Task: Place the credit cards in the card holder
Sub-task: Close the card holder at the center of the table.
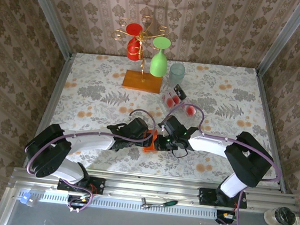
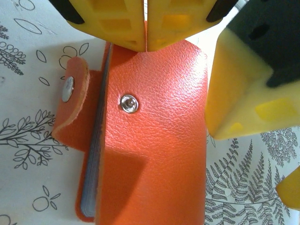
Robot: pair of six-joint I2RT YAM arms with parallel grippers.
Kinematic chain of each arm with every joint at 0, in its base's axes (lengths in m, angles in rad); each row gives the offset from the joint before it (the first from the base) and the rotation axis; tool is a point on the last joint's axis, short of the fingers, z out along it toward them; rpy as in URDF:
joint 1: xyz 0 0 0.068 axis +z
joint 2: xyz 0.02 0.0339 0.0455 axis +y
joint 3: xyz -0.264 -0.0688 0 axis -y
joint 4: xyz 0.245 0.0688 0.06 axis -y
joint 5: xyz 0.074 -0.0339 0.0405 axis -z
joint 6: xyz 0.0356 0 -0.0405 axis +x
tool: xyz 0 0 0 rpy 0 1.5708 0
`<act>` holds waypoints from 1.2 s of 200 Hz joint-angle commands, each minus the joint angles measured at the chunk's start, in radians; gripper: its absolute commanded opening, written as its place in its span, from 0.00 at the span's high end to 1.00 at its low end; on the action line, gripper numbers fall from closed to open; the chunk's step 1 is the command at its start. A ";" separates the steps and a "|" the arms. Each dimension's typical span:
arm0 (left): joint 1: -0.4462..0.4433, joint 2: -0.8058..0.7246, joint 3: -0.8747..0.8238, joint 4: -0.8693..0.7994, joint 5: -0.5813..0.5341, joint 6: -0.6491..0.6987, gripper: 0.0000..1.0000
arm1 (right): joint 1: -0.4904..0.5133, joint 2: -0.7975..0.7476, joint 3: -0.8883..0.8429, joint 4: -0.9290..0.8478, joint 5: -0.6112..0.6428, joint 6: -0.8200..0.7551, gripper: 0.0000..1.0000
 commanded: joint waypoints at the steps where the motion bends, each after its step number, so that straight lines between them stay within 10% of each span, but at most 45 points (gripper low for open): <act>1: -0.007 0.000 0.001 0.013 -0.011 -0.006 0.00 | -0.004 0.019 -0.018 0.015 -0.004 0.011 0.89; 143: -0.057 0.081 0.017 -0.102 -0.096 -0.011 0.00 | -0.063 -0.052 0.037 -0.085 -0.004 -0.036 0.87; 240: -0.087 0.094 0.035 -0.131 -0.142 -0.009 0.00 | -0.182 -0.102 0.074 -0.220 -0.029 -0.134 0.65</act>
